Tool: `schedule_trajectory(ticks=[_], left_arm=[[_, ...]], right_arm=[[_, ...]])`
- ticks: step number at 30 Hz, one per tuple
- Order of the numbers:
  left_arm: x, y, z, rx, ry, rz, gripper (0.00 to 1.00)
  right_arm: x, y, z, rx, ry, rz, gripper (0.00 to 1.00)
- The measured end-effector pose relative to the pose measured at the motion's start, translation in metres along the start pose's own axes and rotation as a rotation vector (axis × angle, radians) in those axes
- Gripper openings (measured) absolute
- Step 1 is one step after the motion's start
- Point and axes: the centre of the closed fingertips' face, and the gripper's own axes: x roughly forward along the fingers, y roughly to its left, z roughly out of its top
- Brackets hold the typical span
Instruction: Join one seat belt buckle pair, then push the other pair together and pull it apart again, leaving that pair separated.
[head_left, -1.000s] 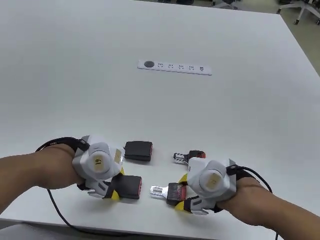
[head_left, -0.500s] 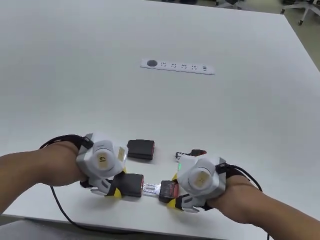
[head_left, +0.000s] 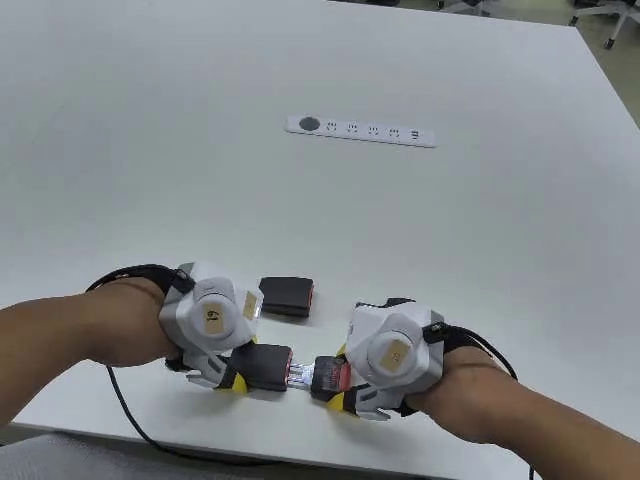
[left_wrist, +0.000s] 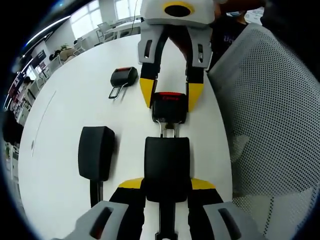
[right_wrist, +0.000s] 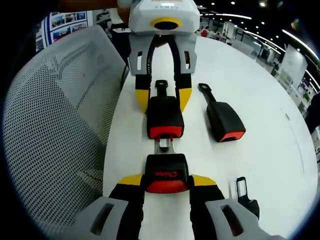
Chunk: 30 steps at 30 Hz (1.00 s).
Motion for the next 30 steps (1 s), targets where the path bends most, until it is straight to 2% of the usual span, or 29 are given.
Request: schedule_trajectory(ticks=[2, 8, 15, 21, 26, 27, 28, 30], left_arm=[[0.001, 0.0, 0.0, -0.002, -0.006, -0.001, 0.34], [0.002, 0.0, 0.0, 0.023, 0.002, -0.008, 0.33], [0.001, 0.0, -0.001, 0.021, 0.012, -0.006, 0.32], [0.001, 0.002, -0.004, 0.009, -0.014, -0.004, 0.32], [0.001, 0.001, -0.002, 0.009, -0.009, -0.004, 0.32], [0.001, 0.001, -0.003, 0.01, -0.006, -0.004, 0.32], [0.0, 0.0, -0.004, 0.004, -0.008, -0.005, 0.32], [-0.001, 0.001, -0.005, -0.001, -0.019, -0.002, 0.32]], right_arm=[[0.002, 0.0, 0.004, 0.007, -0.014, 0.003, 0.31], [0.004, -0.002, 0.005, 0.019, -0.004, 0.009, 0.31], [0.006, -0.001, 0.008, 0.02, 0.002, 0.016, 0.31], [0.013, -0.001, 0.018, 0.029, -0.009, 0.02, 0.3], [0.012, 0.0, 0.023, 0.036, -0.019, 0.025, 0.3], [0.015, -0.007, 0.033, -0.015, -0.048, -0.01, 0.3], [0.012, 0.005, 0.027, 0.014, -0.011, 0.026, 0.3], [0.008, 0.007, 0.029, 0.014, -0.014, 0.022, 0.3]])
